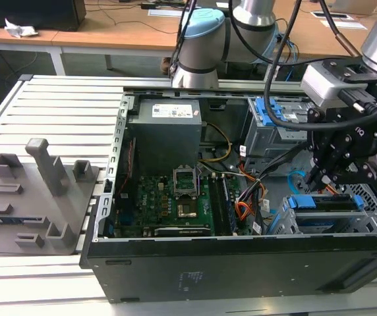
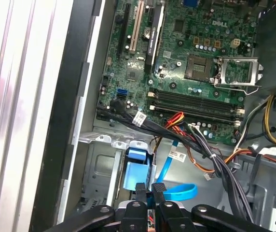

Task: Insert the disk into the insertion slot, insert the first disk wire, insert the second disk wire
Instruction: 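Insert the second disk wire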

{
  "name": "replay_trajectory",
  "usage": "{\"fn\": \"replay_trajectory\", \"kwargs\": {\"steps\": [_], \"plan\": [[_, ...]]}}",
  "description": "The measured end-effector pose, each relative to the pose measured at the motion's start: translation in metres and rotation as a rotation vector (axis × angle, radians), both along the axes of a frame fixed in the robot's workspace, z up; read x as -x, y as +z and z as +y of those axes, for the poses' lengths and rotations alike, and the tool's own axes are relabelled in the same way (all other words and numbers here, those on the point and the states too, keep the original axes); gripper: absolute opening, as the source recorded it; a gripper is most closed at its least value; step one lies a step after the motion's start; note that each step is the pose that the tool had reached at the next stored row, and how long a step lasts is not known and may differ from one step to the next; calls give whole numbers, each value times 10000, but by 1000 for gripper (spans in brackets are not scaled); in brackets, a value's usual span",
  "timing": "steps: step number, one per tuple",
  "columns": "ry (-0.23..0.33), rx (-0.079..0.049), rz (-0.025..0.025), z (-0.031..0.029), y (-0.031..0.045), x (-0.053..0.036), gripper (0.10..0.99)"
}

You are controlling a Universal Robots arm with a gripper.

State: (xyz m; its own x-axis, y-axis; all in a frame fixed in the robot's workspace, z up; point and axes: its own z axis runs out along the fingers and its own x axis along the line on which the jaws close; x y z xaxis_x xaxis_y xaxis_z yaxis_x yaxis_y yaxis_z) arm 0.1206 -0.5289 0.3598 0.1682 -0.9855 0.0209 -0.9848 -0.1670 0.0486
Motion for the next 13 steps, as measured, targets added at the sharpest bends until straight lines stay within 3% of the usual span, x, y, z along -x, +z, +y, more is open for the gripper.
{"fn": "replay_trajectory", "kwargs": {"steps": [6, 10, 13], "plan": [[-1, 1, 0, -3, -47, -115, 161], [-1, 0, 0, -4, -116, -149, 161], [-2, 2, 0, -4, -118, -151, 161]]}}
